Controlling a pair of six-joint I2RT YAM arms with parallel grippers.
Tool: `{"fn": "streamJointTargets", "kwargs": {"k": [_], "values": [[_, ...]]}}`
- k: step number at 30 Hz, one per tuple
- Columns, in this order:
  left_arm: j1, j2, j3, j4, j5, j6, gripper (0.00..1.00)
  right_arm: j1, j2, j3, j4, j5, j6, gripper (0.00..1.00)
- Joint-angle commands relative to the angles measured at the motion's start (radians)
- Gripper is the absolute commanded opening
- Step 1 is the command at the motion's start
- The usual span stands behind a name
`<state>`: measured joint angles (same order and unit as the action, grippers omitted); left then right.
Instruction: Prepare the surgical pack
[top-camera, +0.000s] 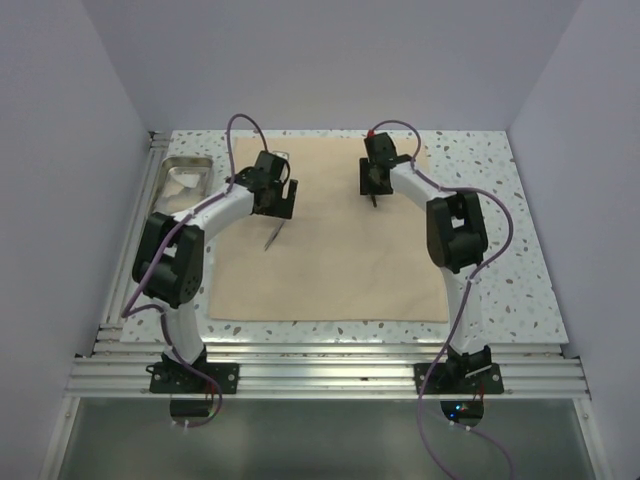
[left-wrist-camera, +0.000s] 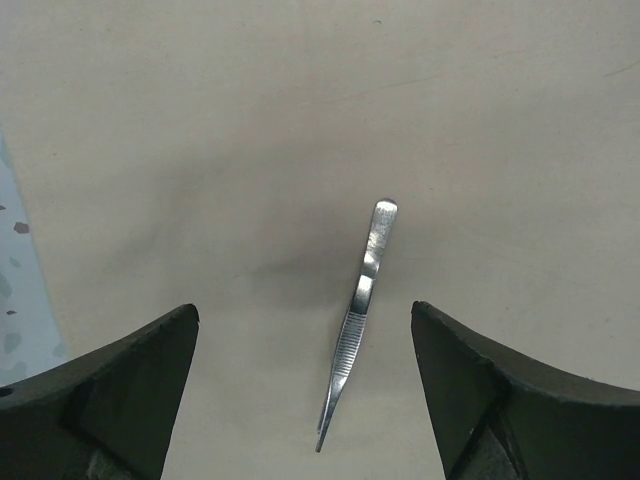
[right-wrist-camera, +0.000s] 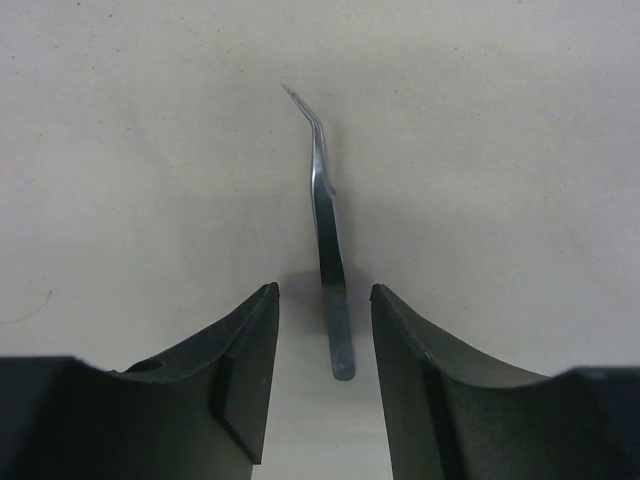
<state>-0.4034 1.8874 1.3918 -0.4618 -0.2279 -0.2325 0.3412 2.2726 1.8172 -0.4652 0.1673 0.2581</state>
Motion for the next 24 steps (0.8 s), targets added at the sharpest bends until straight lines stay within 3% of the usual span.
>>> {"fn": "streamJointTargets", "kwargs": {"k": [1, 5, 8, 10, 13, 24], "values": [[0.000, -0.019, -0.020, 0.012, 0.065, 0.039, 0.91, -0.001, 0.033, 0.060, -0.030, 0.047, -0.036, 0.45], [0.000, -0.016, -0.033, 0.009, 0.084, 0.025, 0.90, -0.001, 0.057, 0.060, -0.029, 0.037, -0.039, 0.38], [0.000, -0.019, -0.043, 0.017, 0.125, 0.021, 0.89, -0.001, 0.071, 0.057, -0.030, 0.035, -0.040, 0.27], [0.000, -0.020, -0.048, 0.015, 0.147, 0.021, 0.87, -0.001, 0.068, 0.050, -0.026, 0.031, -0.039, 0.13], [-0.006, -0.020, -0.053, 0.000, 0.162, 0.021, 0.85, -0.001, 0.016, -0.013, 0.028, 0.006, -0.033, 0.04], [-0.026, 0.009, -0.059, -0.035, 0.167, 0.016, 0.77, -0.001, -0.171, -0.191, 0.148, -0.040, 0.001, 0.00]]}}
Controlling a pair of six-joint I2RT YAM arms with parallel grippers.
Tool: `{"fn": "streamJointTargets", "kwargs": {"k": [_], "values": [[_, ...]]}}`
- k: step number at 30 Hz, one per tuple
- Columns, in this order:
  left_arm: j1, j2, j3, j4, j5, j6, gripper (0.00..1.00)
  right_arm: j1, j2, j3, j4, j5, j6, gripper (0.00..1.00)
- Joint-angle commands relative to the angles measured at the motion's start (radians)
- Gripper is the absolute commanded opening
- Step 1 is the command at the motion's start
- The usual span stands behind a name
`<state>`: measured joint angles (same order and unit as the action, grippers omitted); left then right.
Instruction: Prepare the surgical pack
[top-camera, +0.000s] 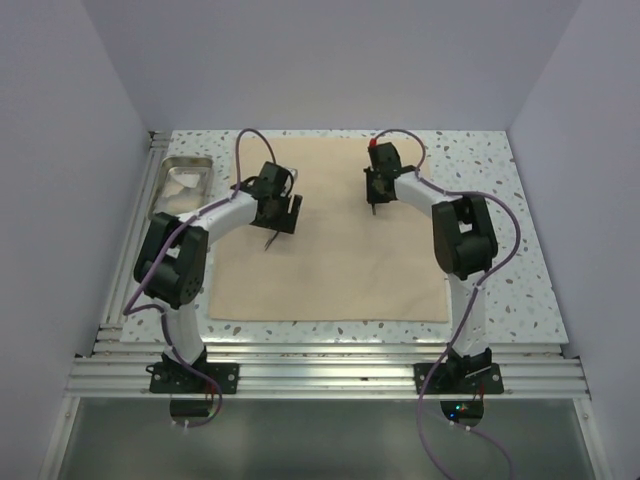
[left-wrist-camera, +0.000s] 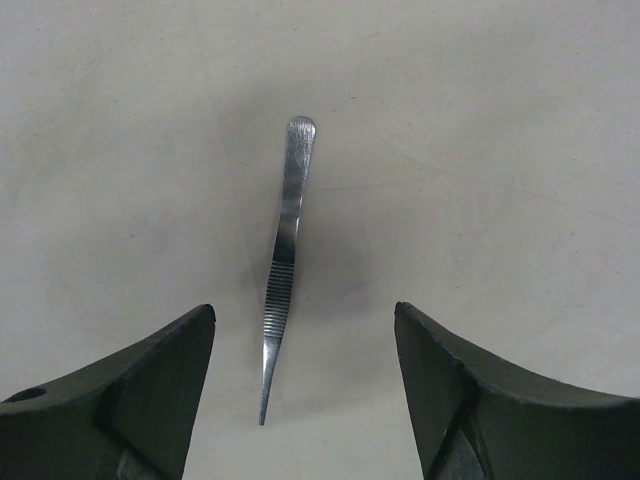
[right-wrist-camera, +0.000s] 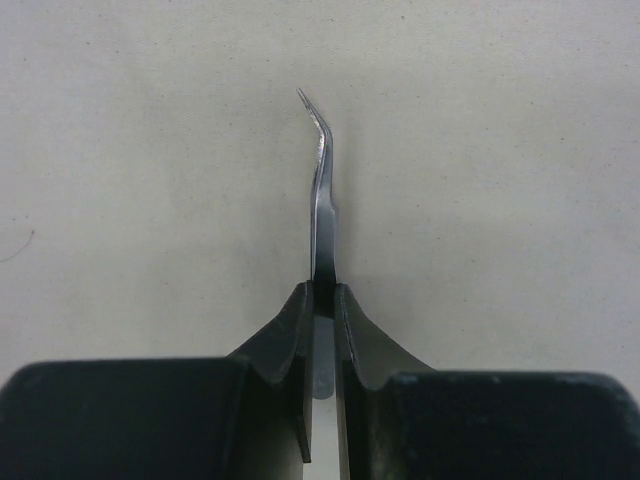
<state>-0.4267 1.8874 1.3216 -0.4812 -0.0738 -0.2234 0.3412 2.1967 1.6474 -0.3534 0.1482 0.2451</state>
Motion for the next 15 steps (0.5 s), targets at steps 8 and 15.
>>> {"fn": "streamJointTargets", "kwargs": {"k": [8, 15], "values": [[-0.003, 0.078, 0.045, -0.039, -0.018, -0.010, 0.42, -0.001, -0.201, -0.101, 0.090, -0.050, 0.026, 0.00], [-0.001, 0.113, 0.097, -0.086, -0.047, -0.022, 0.21, -0.001, -0.245, -0.107, 0.085, -0.070, 0.026, 0.00]]}}
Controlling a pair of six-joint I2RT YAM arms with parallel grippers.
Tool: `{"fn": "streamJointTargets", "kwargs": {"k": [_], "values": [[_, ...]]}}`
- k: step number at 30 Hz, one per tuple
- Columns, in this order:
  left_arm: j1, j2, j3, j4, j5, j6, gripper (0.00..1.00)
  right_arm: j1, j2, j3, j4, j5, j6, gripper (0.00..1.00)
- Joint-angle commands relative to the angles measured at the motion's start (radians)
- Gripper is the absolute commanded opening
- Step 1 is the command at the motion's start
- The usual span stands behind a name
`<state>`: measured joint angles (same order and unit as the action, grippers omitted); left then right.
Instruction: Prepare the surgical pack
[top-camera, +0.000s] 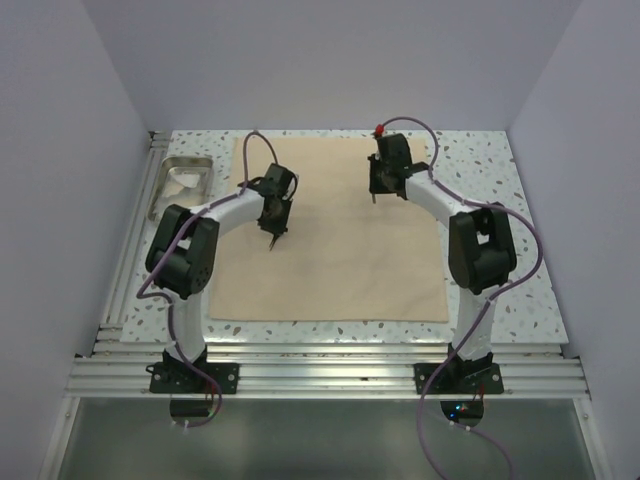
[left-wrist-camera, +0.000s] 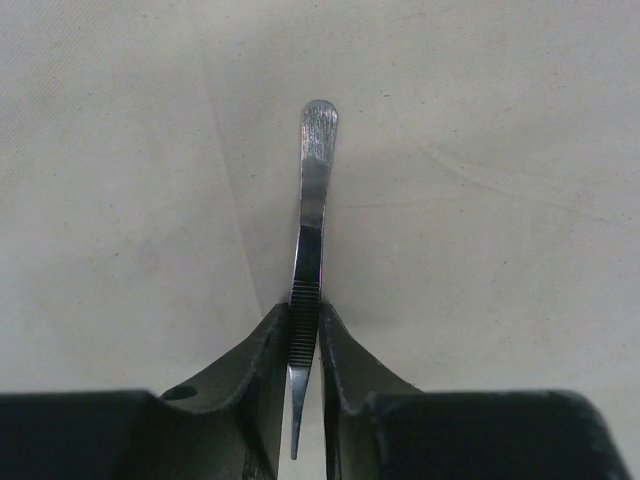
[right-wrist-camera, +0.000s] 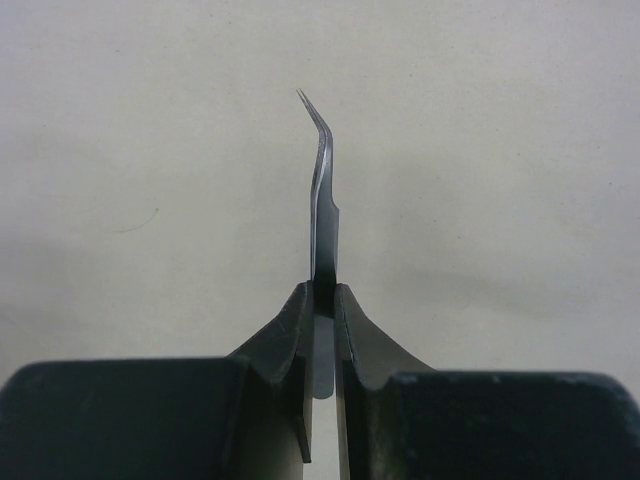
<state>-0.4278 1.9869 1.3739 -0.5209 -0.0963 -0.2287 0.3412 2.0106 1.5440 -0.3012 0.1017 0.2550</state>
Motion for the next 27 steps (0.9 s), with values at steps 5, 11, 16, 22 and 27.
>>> {"fn": "streamJointTargets", "kwargs": {"k": [5, 11, 16, 22, 27], "values": [[0.070, -0.026, 0.068, -0.062, 0.010, -0.018, 0.18, -0.001, -0.065, -0.010, 0.042, -0.031, 0.015, 0.00], [0.259, -0.091, 0.108, -0.071, 0.067, -0.020, 0.16, -0.001, -0.032, -0.002, 0.050, -0.075, 0.027, 0.00], [0.382, -0.025, 0.299, -0.148, 0.040, 0.000, 0.14, -0.001, -0.015, 0.022, 0.047, -0.100, 0.036, 0.00], [0.472, 0.111, 0.579, -0.247, 0.043, 0.051, 0.15, -0.001, -0.012, 0.039, 0.037, -0.100, 0.035, 0.00], [0.509, 0.222, 0.726, -0.340, -0.077, 0.109, 0.15, -0.001, -0.018, 0.038, 0.039, -0.100, 0.033, 0.00]]}}
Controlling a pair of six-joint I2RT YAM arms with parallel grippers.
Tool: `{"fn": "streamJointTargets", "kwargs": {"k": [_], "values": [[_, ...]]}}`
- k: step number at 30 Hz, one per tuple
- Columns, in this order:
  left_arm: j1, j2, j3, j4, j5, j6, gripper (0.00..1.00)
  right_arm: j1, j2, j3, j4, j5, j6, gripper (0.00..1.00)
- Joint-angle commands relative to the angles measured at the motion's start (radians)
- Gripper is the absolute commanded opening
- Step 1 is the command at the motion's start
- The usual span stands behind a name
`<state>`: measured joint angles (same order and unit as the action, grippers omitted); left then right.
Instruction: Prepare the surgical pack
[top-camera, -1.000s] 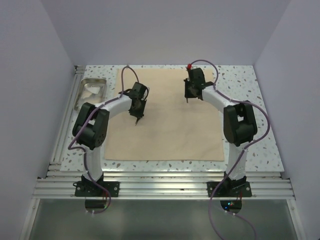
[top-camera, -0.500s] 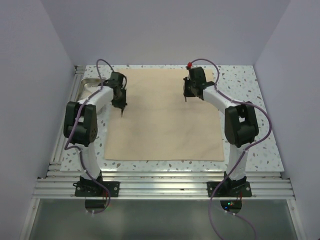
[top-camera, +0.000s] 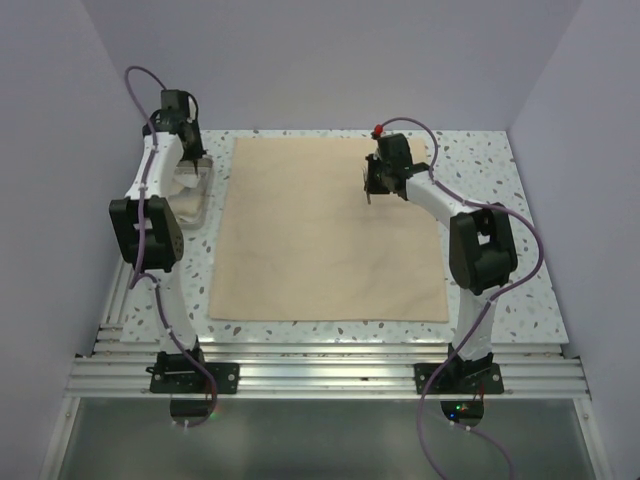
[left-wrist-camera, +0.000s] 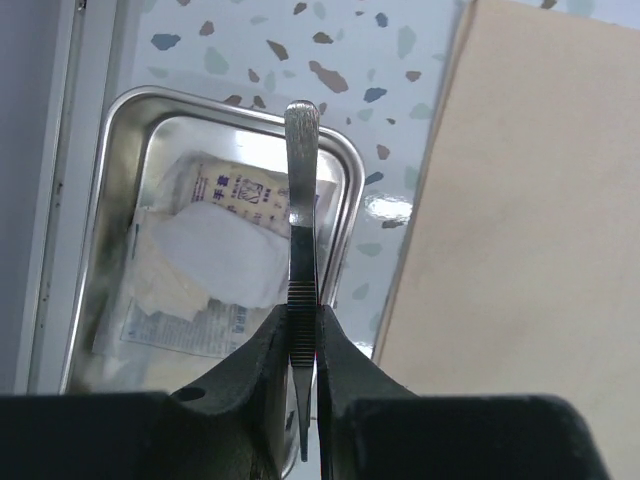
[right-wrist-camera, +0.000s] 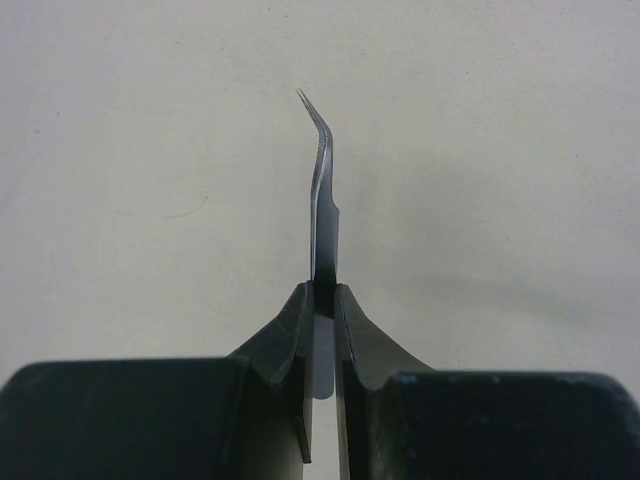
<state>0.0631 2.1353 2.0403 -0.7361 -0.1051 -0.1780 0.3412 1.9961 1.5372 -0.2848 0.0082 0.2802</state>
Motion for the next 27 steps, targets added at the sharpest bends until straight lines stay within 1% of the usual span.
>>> {"fn": "streamJointTargets", "kwargs": {"k": [1, 3, 10, 12, 13, 16, 18, 21, 22, 24, 25, 27], "values": [[0.020, 0.090, 0.061, -0.125, -0.086, 0.064, 0.15, -0.001, -0.003, 0.046, 0.022, -0.007, 0.008, 0.00], [0.020, 0.106, 0.047, -0.106, -0.119, 0.089, 0.15, -0.001, -0.005, 0.049, 0.026, -0.034, 0.010, 0.00], [0.018, 0.110, 0.001, -0.039, -0.257, 0.166, 0.16, -0.001, 0.003, 0.050, 0.022, -0.037, 0.011, 0.00], [0.018, 0.109, -0.014, -0.006, -0.268, 0.173, 0.17, -0.001, 0.004, 0.049, 0.024, -0.037, 0.011, 0.00], [0.020, 0.116, -0.012, -0.008, -0.292, 0.196, 0.17, -0.002, 0.006, 0.049, 0.026, -0.037, 0.011, 0.00], [0.020, 0.130, -0.008, -0.011, -0.338, 0.193, 0.17, -0.001, 0.007, 0.051, 0.026, -0.039, 0.013, 0.00], [0.018, 0.141, -0.012, -0.011, -0.363, 0.193, 0.19, -0.001, 0.010, 0.052, 0.026, -0.042, 0.014, 0.00], [0.018, 0.147, -0.022, -0.006, -0.360, 0.195, 0.37, -0.002, 0.009, 0.051, 0.029, -0.043, 0.014, 0.00], [0.018, 0.149, -0.022, -0.009, -0.354, 0.186, 0.49, -0.001, 0.007, 0.051, 0.026, -0.043, 0.014, 0.00], [0.018, 0.144, -0.023, -0.017, -0.361, 0.186, 0.56, -0.001, 0.004, 0.047, 0.027, -0.040, 0.016, 0.00], [0.018, 0.141, -0.025, -0.022, -0.376, 0.139, 0.58, -0.001, 0.001, 0.046, 0.027, -0.039, 0.013, 0.00], [0.017, 0.114, -0.032, -0.028, -0.386, 0.115, 0.63, 0.001, 0.000, 0.050, 0.030, -0.036, 0.007, 0.00]]}}
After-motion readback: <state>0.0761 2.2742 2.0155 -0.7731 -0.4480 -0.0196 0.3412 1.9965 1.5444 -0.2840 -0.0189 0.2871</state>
